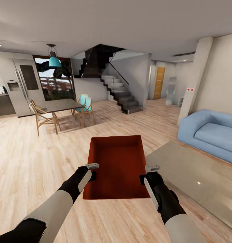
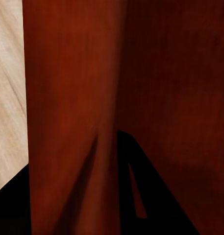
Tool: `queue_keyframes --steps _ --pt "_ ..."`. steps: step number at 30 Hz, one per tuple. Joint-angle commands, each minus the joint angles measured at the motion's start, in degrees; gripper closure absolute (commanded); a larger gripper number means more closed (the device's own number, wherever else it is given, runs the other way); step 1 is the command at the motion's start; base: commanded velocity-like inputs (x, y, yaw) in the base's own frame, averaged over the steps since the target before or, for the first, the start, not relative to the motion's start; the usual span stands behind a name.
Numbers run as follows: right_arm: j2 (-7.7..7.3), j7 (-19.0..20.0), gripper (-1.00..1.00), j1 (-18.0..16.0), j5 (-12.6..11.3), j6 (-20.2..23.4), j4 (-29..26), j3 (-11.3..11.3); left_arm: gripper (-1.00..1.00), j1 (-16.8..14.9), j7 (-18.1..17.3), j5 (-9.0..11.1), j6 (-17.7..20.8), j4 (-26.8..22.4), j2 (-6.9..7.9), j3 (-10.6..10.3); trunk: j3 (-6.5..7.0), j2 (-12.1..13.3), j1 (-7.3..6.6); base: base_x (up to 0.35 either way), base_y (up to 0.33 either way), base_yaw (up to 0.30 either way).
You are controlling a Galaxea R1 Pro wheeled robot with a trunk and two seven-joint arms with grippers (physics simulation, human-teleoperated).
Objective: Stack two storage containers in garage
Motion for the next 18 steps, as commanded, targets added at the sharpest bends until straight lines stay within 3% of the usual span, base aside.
queue_keyframes --steps 1,18 --pt "-0.04 0.6 1.00 0.0 -3.2 -0.7 -3.1 0.3 1.00 0.0 0.0 -0.6 2.5 0.1 0.16 -1.0 0.00 0.0 0.00 0.248 0.242 0.000" --pt "-0.04 0.7 1.00 -0.1 -3.2 -0.7 -3.2 0.4 1.00 0.0 0.0 -0.7 2.4 0.1 0.16 -1.1 0.00 0.0 0.00 0.283 0.170 0.000"
